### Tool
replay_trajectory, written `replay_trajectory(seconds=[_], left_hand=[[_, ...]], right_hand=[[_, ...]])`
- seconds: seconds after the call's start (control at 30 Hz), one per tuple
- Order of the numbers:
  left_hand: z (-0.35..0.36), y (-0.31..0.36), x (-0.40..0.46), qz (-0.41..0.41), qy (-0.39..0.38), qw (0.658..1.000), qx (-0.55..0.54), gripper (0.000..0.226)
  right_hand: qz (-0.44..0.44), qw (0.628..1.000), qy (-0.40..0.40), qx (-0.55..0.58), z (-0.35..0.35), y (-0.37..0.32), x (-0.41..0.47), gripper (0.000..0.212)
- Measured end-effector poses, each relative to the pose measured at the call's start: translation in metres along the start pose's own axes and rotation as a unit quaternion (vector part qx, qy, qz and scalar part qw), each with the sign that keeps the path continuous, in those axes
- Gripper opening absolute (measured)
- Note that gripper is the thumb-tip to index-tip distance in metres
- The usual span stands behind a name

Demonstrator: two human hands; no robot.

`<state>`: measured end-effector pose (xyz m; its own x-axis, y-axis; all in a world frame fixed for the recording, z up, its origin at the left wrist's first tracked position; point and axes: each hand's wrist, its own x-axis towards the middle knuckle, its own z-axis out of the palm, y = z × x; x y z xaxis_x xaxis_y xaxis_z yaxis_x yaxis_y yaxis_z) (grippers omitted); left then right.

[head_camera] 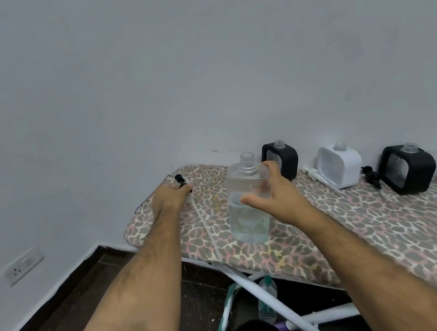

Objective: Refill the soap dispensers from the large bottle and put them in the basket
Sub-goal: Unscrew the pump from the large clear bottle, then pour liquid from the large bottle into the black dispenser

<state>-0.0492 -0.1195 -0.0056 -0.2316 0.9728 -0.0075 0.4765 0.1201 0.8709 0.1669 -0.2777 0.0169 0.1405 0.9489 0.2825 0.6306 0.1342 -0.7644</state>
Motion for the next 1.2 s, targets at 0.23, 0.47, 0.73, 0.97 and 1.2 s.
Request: replay_trajectory(seconds=[0.23,0.47,0.73,0.97,1.2], left_hand=[[0.014,-0.021,0.014,-0.008,-0.003,0.994,0.105,0.047],[0.017,-0.024,0.01,0.016,0.013,0.99,0.138,0.042],[0.004,-0.019,-0.011,0.081,0.025,0.993,0.084,0.033],[0.004,0.018,-0.055,0.203,-0.068,0.967,-0.141,0.017],[0.012,0.032,-0.101,0.23,-0.247,0.914,-0.225,0.077]], right_hand=[[-0.012,1.0,0.013,-0.003,0.005,0.006,0.004,0.076],[-0.019,1.0,0.015,0.013,0.006,0.008,0.003,0.074],[-0.018,0.999,0.002,0.041,0.004,0.004,-0.001,0.07],[-0.004,0.999,-0.008,0.052,-0.001,-0.001,-0.003,0.071],[0.006,0.998,-0.024,0.059,-0.003,-0.004,-0.007,0.098]])
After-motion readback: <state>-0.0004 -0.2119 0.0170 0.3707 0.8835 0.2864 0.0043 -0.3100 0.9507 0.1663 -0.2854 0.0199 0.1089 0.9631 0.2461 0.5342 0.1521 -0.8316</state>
